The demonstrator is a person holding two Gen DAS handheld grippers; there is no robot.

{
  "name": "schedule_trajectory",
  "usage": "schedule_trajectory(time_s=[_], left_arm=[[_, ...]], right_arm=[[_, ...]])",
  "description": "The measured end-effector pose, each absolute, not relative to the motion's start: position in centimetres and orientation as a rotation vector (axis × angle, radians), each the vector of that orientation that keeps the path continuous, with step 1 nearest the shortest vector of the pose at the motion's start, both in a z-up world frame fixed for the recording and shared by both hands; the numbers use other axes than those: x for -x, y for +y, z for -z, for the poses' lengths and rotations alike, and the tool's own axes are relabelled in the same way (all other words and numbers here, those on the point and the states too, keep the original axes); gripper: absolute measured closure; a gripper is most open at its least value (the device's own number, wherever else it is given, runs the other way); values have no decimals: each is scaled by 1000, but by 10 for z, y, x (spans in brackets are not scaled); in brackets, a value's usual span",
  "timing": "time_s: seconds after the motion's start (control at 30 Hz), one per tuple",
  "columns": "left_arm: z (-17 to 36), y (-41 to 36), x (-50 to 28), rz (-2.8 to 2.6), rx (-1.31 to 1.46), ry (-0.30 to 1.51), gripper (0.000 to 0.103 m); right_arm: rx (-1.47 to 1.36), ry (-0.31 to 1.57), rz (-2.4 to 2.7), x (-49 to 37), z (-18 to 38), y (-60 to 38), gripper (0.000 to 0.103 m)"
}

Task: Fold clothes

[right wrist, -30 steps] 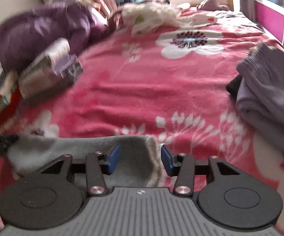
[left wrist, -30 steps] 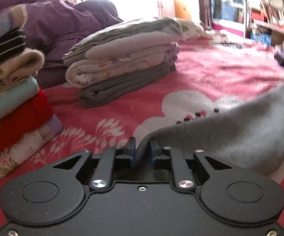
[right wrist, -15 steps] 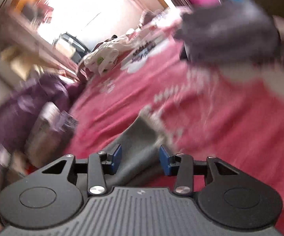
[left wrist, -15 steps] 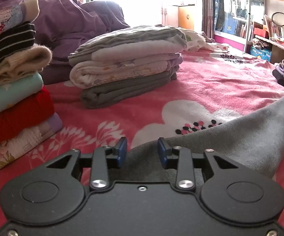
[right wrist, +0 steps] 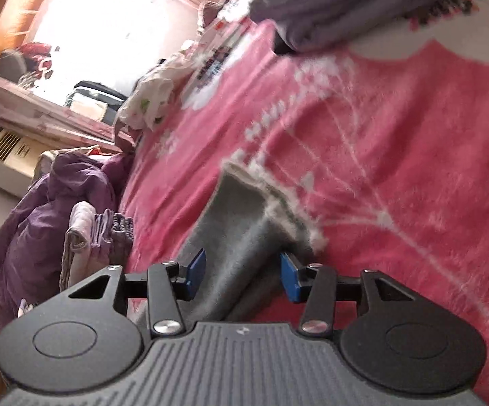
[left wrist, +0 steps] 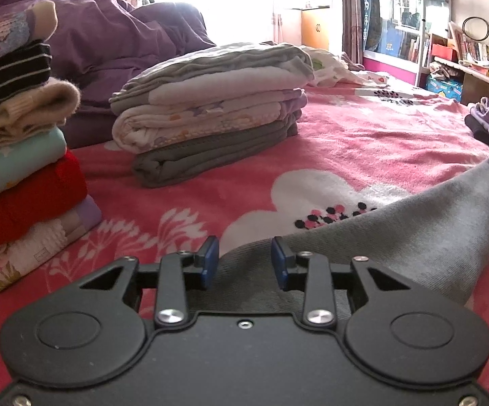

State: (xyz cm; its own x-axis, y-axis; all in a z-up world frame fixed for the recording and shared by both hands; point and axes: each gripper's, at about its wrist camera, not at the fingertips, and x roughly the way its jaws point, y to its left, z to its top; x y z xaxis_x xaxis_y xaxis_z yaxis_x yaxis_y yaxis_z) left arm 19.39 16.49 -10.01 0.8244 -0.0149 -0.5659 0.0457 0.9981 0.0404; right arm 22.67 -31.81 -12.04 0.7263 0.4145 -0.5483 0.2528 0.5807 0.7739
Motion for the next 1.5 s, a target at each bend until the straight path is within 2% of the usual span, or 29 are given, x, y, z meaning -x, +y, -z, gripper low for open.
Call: schedule_trajectory(time_s=[0.1, 0.2, 0.27, 0.33, 0.57, 0.67, 0.77, 0.83, 0.9, 0.97, 1.0, 1.03, 1.1, 1.17, 1.27, 1.3, 1.33, 1.5], left_arm=[[101, 164, -194, 34, -56, 603, 71], [102, 163, -195, 38, -66, 607, 71], [103, 161, -196, 41, -76, 611, 71], [105, 158, -196, 42, -92, 615, 71], [104, 154, -195, 49, -111, 610, 71], [106, 152, -195, 48, -120, 615, 71], [106, 151, -195, 52, -119, 614, 71], [107, 149, -196, 60, -125, 612, 71], [106, 147, -195, 64, -134, 608, 71], [104, 149, -195, 62, -124, 603, 71], [103, 150, -194, 60, -115, 597, 71], [102, 152, -193, 58, -105, 590, 71], [99, 153, -192, 60, -92, 573, 71], [97, 154, -191, 58, -84, 558, 70], [97, 154, -191, 59, -81, 560, 68], [98, 153, -192, 60, -86, 562, 68], [98, 152, -192, 62, -90, 563, 68], [88, 150, -184, 63, -106, 518, 68]], right_arm=[[-997, 744, -102, -227, 124, -314, 53], [-1011, 710, -74, -226, 130, -313, 60], [-1038, 687, -60, -225, 136, -314, 67], [-1058, 665, -50, -223, 142, -315, 91], [-978, 547, -66, -210, 113, -324, 93], [-987, 596, -25, -217, 131, -335, 93], [-989, 564, 6, -213, 137, -343, 94], [-978, 565, 11, -215, 137, -346, 99], [-1002, 574, 20, -216, 139, -351, 99], [-1000, 575, -1, -214, 137, -352, 94], [-998, 575, -13, -213, 137, -352, 88], [-985, 576, -19, -213, 135, -350, 67], [-956, 579, -30, -215, 132, -346, 45], [-927, 582, -41, -217, 129, -341, 46], [-795, 613, -76, -226, 124, -323, 61], [-742, 617, -83, -229, 122, -316, 81], [-695, 621, -91, -230, 121, -311, 92], [-576, 578, -47, -226, 111, -303, 94]])
